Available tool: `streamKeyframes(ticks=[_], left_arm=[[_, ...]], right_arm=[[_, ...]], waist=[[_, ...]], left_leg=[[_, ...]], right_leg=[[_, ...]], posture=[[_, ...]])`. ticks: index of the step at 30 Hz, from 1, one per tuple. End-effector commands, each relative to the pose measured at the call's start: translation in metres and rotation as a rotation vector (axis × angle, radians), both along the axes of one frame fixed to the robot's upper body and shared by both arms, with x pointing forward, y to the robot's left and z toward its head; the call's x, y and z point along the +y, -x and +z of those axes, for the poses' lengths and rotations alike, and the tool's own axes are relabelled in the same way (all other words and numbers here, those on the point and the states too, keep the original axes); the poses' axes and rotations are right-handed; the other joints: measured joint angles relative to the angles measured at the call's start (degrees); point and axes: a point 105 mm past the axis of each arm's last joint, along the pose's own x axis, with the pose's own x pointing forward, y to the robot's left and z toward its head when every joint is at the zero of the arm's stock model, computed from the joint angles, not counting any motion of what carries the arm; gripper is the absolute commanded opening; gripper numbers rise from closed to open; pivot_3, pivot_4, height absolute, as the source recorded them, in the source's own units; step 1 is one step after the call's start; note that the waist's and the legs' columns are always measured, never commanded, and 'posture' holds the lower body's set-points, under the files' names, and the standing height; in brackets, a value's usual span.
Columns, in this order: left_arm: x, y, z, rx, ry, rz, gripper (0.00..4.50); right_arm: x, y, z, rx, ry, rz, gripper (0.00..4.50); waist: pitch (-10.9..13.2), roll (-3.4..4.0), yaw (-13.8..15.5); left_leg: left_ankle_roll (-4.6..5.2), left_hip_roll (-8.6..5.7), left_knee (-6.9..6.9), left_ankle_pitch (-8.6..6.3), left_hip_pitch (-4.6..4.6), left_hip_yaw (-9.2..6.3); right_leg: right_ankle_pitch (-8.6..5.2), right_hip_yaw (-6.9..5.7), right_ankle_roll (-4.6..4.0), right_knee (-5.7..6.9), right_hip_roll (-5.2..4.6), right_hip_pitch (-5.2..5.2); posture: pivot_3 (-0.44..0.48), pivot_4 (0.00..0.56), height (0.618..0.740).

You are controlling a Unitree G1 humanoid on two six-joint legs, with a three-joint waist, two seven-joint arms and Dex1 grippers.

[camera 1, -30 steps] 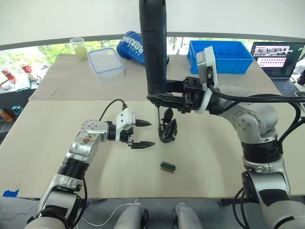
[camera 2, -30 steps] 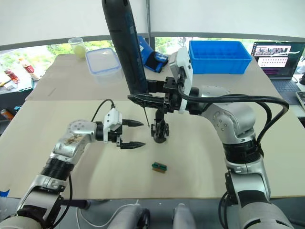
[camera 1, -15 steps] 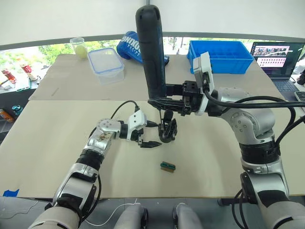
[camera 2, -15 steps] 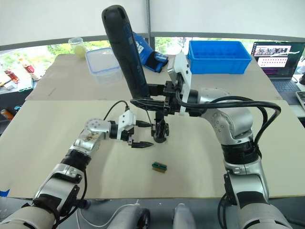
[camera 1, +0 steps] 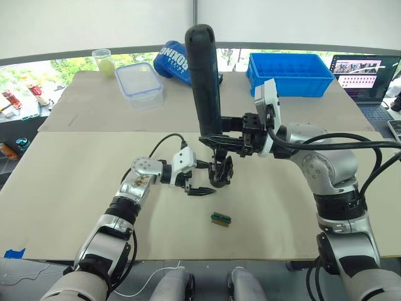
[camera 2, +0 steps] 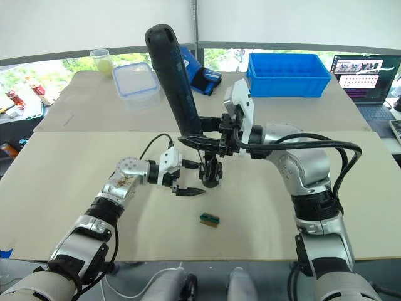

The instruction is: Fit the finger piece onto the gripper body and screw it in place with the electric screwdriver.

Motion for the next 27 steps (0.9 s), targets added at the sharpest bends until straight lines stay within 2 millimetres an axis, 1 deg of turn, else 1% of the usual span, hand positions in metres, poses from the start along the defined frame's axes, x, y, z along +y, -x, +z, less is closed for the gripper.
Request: streamKeyframes(ticks=[1,19,27], left_arm=[[-0.004,-0.003,0.013,-0.056,0.017,-0.015,4.5],[-0.006,-0.003,0.014,-0.067,0.021,-0.018,4.5],[-0.006,-0.004,0.014,-0.07,0.018,-0.015,4.5]], right_arm=[[-0.004,0.004,0.018,-0.09,-0.038,0.006,1.92],[0.002,0.008,0.028,-0.115,-0.027,0.015,1.92],[0.001,0.012,0.026,-0.106,-0.028,0.026,1.92]], waist=[[0.0,0.0,-0.05],[0.0,0.0,-0.03],[0.0,0.0,-0.03]], left_leg=[[0.0,0.0,0.01,0.0,0.0,0.0],[0.0,0.0,0.01,0.0,-0.03,0.0],[0.0,0.0,0.01,0.0,-0.03,0.0]], right_leg=[[0.0,0.0,0.0,0.0,0.0,0.0],[0.0,0.0,0.0,0.0,0.0,-0.03],[0.0,0.0,0.0,0.0,0.0,-0.03]], posture=[[0.0,0.15,0.74],[0.0,0.15,0.74],[0.0,0.15,0.74]])
